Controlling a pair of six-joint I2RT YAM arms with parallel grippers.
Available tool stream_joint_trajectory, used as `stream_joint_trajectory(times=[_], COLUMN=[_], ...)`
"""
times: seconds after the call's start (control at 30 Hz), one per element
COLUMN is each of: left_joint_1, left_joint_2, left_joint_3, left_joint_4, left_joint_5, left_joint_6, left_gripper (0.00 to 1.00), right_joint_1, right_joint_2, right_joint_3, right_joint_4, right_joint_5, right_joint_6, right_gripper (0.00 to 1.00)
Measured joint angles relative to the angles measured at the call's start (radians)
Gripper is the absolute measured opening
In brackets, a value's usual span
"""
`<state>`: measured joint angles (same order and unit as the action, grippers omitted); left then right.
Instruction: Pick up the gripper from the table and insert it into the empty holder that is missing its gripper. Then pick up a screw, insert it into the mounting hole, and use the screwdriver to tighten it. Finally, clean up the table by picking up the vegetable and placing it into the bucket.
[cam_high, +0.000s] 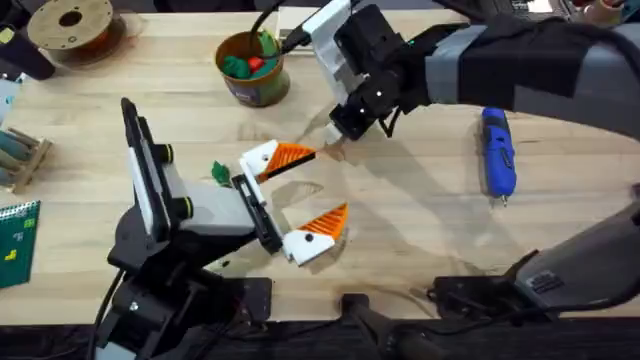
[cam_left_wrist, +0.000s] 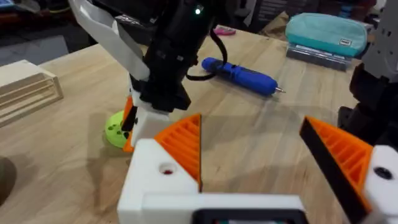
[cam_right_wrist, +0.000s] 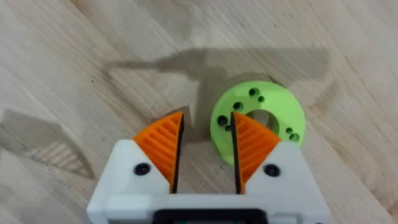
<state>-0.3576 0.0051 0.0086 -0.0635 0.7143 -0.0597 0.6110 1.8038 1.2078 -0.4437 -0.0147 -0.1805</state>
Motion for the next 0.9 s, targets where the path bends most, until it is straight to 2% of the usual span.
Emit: stream_joint_trajectory(times=[0.5,0.77,0.9], left_joint_1=[0.000,0.000,0.000], left_joint_2=[0.000,0.000,0.000], left_joint_3=[0.000,0.000,0.000], left_joint_4=[0.000,0.000,0.000], left_joint_5=[0.000,0.000,0.000], left_joint_6=[0.000,0.000,0.000], left_gripper=[0.987,0.987,0.987], right_joint_1=[0.001,0.001,0.000], right_joint_2=[0.000,0.024,0.024], right_joint_3=[0.005,0.013,0.014], right_joint_4=[0.001,0.000,0.000], right_joint_5=[0.000,0.009,0.018], right_joint_6=[0.000,0.000,0.000], right_gripper=[0.441,0.351,0.257])
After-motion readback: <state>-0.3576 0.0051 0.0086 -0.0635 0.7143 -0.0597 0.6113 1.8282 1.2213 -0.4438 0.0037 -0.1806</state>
